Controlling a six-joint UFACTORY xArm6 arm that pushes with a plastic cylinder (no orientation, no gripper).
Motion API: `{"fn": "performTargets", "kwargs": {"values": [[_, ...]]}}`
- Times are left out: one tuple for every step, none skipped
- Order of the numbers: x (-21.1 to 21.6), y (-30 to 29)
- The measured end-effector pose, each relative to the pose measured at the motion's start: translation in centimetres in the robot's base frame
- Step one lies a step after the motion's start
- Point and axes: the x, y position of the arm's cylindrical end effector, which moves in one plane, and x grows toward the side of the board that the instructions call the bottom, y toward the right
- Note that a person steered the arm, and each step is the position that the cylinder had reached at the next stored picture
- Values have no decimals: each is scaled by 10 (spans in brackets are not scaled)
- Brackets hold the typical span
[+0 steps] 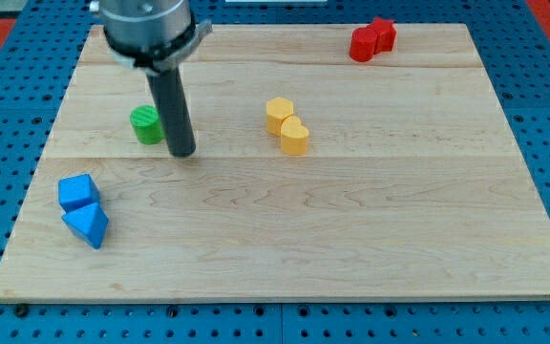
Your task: Push the green circle to the center left
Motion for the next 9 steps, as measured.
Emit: {"fn": "performTargets", "kwargs": {"values": [[-1,-8],[-45,-15],[-62,-27],[-94,-40],[-66,-45],[-40,-45],[-51,-52],[-52,-61],[-39,-65]]}}
